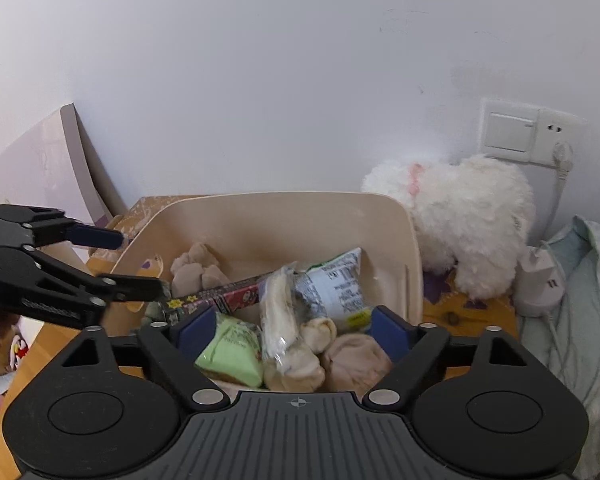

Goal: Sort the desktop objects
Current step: 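Carry the candy stick and white bag over the basket and release them inside, then grasp the blue cartoon tissue pack with the left tool while the right tool grasps the orange bottle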

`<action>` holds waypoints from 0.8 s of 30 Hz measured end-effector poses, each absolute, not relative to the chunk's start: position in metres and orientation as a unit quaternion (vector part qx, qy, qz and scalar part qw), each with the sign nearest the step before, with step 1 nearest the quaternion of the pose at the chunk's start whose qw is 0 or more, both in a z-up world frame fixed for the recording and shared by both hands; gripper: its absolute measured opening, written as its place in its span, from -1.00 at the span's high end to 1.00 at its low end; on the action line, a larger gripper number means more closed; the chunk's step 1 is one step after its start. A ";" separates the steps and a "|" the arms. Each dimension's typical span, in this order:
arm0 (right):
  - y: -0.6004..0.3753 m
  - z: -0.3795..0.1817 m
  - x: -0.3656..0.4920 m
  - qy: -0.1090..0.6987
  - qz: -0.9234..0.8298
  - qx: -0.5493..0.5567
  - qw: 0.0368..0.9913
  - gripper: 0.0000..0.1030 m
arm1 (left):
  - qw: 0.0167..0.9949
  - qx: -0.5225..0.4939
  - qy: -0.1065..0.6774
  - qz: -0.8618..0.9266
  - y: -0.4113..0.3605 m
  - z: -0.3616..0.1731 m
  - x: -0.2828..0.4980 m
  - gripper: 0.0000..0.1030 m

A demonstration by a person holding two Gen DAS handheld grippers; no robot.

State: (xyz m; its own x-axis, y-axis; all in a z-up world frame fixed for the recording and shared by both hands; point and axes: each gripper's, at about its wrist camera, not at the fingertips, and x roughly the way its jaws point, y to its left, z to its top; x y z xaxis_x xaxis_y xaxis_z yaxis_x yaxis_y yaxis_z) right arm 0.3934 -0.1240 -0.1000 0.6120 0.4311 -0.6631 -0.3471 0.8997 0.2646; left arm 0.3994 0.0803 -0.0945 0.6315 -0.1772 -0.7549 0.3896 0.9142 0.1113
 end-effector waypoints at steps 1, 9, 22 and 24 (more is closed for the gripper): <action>-0.127 -0.099 0.389 0.382 0.217 0.050 0.897 -0.73 | 0.893 0.132 0.399 -0.161 0.083 -0.092 0.395 -0.59; -0.153 -0.096 0.352 0.380 0.206 0.029 0.902 -0.90 | 0.883 0.140 0.413 -0.172 0.093 -0.094 0.359 -0.60; -0.176 -0.124 0.284 0.407 0.182 0.010 0.895 -0.98 | 0.849 0.173 0.457 -0.201 0.086 -0.134 0.304 -0.60; -0.176 -0.131 0.273 0.413 0.181 0.004 0.893 -0.98 | 0.844 0.176 0.463 -0.205 0.084 -0.141 0.297 -0.60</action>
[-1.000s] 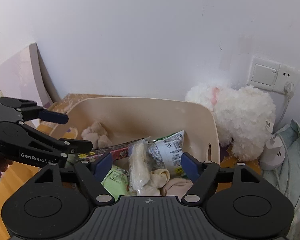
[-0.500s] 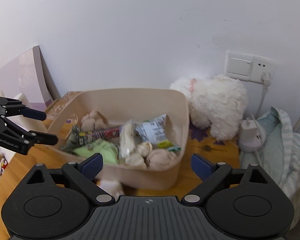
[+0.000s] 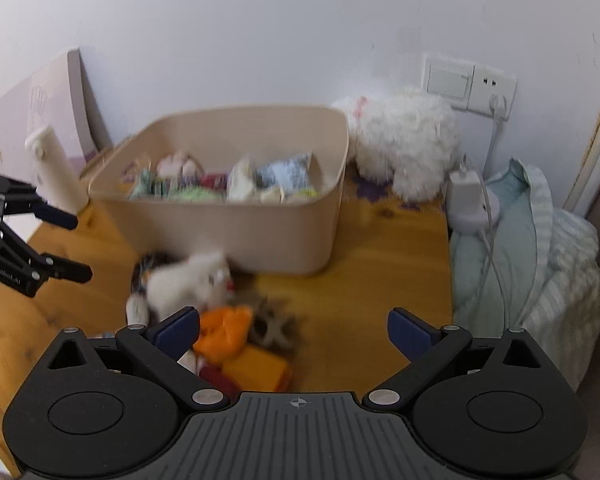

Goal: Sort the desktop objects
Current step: 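Grasp the blue cartoon tissue pack with the left tool while the right tool grasps the orange bottle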

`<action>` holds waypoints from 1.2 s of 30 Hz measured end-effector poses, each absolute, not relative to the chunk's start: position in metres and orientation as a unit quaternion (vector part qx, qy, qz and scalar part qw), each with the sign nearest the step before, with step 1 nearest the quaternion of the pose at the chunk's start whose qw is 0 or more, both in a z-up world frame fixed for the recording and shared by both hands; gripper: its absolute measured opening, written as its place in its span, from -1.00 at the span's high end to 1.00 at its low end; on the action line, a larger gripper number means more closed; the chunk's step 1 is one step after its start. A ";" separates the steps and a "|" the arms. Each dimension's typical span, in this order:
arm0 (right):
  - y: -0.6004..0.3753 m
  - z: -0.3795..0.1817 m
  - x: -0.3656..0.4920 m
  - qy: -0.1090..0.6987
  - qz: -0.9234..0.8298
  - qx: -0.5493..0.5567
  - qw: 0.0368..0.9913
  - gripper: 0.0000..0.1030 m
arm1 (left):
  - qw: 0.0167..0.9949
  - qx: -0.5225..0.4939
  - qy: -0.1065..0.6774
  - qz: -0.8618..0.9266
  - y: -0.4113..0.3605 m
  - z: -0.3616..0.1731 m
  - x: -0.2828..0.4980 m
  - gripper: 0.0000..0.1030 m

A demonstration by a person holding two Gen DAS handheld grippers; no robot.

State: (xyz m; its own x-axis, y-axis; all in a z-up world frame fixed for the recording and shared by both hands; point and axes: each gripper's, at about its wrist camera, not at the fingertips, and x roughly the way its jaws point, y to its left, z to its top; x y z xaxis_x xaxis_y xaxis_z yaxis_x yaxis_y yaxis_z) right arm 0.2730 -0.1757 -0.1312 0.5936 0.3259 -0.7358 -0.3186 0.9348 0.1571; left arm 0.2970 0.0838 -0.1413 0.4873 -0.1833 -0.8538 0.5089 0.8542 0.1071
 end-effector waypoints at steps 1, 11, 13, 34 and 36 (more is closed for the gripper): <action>-0.176 -0.135 0.267 0.415 0.178 0.001 0.892 -0.98 | 0.842 0.176 0.467 -0.207 0.083 -0.145 0.294 -0.60; -0.166 -0.175 0.226 0.452 0.168 -0.011 0.876 -0.98 | 0.819 0.176 0.502 -0.215 0.078 -0.183 0.263 -0.60; -0.162 -0.181 0.224 0.458 0.166 -0.013 0.873 -0.98 | 0.817 0.176 0.506 -0.213 0.078 -0.189 0.260 -0.60; -0.127 -0.226 0.253 0.474 0.115 -0.005 0.873 -0.98 | 0.817 0.166 0.526 -0.165 0.062 -0.232 0.257 -0.60; -0.127 -0.228 0.256 0.476 0.111 0.000 0.873 -0.97 | 0.818 0.165 0.527 -0.162 0.061 -0.234 0.259 -0.60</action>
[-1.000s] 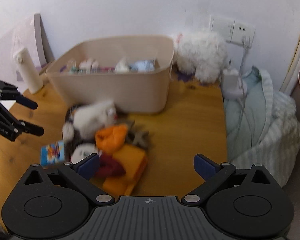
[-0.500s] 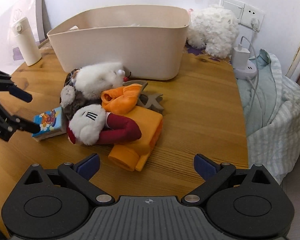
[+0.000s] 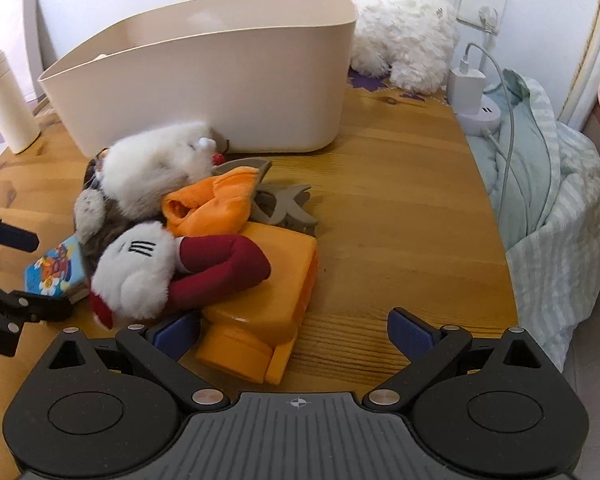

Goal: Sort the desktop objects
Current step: 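Grasp the blue cartoon tissue pack with the left tool while the right tool grasps the orange bottle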

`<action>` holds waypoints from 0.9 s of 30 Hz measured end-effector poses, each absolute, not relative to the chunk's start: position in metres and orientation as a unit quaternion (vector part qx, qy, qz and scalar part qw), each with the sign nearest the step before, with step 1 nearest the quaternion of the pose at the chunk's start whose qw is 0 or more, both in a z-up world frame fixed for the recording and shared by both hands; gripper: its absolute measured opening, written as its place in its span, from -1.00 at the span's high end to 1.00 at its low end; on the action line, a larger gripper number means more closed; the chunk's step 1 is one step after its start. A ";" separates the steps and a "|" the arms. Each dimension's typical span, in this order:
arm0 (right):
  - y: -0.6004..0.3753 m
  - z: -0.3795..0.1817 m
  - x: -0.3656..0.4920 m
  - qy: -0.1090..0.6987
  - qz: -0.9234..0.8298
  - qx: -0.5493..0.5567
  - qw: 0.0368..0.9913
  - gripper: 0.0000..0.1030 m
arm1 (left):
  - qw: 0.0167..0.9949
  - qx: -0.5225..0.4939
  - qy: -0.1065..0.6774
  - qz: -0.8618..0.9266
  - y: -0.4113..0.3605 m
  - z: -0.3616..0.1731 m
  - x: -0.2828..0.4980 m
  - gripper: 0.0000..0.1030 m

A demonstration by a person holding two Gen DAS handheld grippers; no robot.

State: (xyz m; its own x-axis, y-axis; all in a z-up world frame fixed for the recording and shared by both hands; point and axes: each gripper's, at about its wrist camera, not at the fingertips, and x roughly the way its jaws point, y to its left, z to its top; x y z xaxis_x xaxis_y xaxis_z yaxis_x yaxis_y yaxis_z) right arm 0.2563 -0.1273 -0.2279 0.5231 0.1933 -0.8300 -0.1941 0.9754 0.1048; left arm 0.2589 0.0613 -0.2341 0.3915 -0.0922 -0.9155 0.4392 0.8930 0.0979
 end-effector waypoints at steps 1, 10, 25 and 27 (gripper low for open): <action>-0.127 -0.229 0.258 0.476 0.110 0.002 0.872 -0.97 | 0.818 0.164 0.528 -0.161 0.061 -0.235 0.260 -0.60; -0.118 -0.231 0.266 0.471 0.109 -0.016 0.875 -0.75 | 0.822 0.136 0.533 -0.147 0.066 -0.238 0.276 -0.61; -0.133 -0.230 0.264 0.470 0.108 0.000 0.876 -0.36 | 0.825 0.110 0.538 -0.133 0.076 -0.237 0.282 -0.53; -0.135 -0.230 0.262 0.468 0.110 -0.006 0.877 -0.36 | 0.825 0.111 0.538 -0.132 0.071 -0.237 0.275 -0.51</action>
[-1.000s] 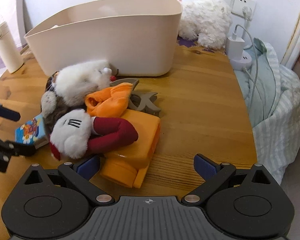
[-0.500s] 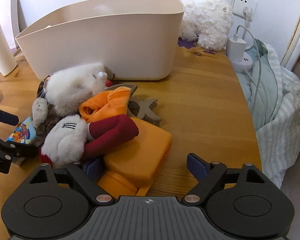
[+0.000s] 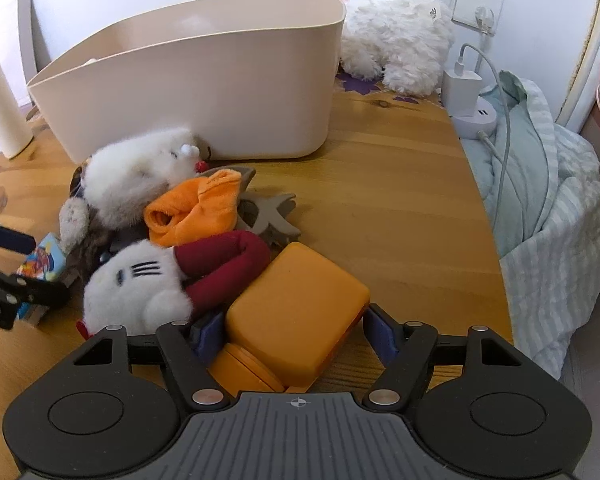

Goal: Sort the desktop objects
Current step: 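Grasp the blue cartoon tissue pack with the left tool while the right tool grasps the orange bottle, then carry the tissue pack and orange bottle to the basket and release them inside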

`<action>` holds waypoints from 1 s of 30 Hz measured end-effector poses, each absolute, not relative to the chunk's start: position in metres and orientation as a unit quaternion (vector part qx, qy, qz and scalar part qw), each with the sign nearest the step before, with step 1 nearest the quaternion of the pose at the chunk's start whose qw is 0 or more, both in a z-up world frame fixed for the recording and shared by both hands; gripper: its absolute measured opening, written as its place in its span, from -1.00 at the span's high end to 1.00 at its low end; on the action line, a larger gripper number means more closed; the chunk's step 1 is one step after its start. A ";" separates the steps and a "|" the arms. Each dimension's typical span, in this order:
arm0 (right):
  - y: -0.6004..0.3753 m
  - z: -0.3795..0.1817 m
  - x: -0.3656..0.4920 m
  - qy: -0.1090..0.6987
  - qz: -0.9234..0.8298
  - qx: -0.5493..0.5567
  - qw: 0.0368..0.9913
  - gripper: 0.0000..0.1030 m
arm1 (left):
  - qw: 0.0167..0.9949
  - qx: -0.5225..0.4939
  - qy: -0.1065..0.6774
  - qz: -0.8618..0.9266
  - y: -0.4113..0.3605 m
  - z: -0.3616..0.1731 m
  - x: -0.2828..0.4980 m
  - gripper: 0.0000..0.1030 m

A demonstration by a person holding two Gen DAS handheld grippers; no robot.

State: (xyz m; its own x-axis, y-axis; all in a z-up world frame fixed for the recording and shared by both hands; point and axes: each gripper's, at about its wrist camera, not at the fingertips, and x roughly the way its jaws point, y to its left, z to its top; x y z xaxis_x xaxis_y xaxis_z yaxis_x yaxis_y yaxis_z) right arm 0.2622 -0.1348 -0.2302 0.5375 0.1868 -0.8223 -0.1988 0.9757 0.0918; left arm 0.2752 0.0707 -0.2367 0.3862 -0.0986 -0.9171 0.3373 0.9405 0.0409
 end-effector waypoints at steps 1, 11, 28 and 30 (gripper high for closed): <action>-0.136 -0.230 0.261 0.467 0.109 -0.007 0.877 -0.36 | 0.826 0.111 0.537 -0.133 0.071 -0.236 0.274 -0.46; -0.154 -0.219 0.250 0.458 0.105 0.011 0.883 -0.09 | 0.824 0.091 0.540 -0.150 0.076 -0.229 0.275 0.09; -0.170 -0.200 0.246 0.430 0.101 0.033 0.897 -0.04 | 0.835 0.079 0.522 -0.158 0.083 -0.210 0.274 0.09; -0.173 -0.192 0.247 0.421 0.106 0.036 0.900 -0.04 | 0.838 0.078 0.514 -0.165 0.084 -0.202 0.274 0.10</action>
